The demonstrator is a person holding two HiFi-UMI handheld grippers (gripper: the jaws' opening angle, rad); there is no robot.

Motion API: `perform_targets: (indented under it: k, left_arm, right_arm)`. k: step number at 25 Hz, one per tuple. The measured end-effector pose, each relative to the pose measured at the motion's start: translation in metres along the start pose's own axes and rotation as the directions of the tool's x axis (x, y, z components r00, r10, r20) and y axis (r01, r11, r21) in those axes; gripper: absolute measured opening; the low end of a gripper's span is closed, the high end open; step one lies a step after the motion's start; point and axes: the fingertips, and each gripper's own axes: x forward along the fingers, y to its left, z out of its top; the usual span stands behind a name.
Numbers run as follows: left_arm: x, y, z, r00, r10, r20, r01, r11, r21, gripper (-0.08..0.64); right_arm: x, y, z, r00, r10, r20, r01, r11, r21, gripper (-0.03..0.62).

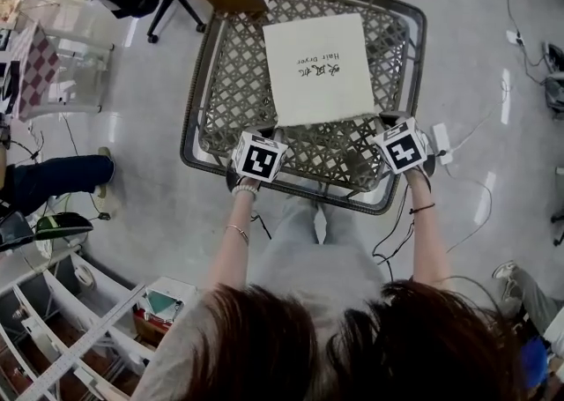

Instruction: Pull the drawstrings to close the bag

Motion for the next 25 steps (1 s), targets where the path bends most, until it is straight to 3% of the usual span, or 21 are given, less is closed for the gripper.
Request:
perform_targets:
  k: [4, 10, 17, 25]
  left_arm:
    - [-0.012, 0.001, 0.006, 1.0, 0.012, 0.014, -0.012, 1.0, 0.002, 0.028]
    - [-0.038, 0.004, 0.028, 0.994, 0.016, 0.11, -0.015, 1.0, -0.004, 0.028]
    - [-0.056, 0.011, 0.049, 0.986, 0.033, 0.166, -0.028, 0.999, -0.032, 0.028]
    - [-0.077, 0.023, 0.069, 0.978, 0.04, 0.204, -0.05, 0.998, 0.046, 0.028]
  right_arm:
    - [-0.013, 0.0, 0.008, 1.0, -0.018, 0.017, 0.018, 1.0, -0.017, 0.023]
    - [-0.036, -0.01, 0.026, 0.995, -0.048, 0.083, 0.049, 0.999, -0.01, 0.023]
    - [-0.059, -0.019, 0.051, 0.987, -0.078, 0.138, 0.081, 0.997, -0.015, 0.023]
    - [-0.081, -0.026, 0.07, 0.978, -0.113, 0.174, 0.129, 0.988, -0.08, 0.023]
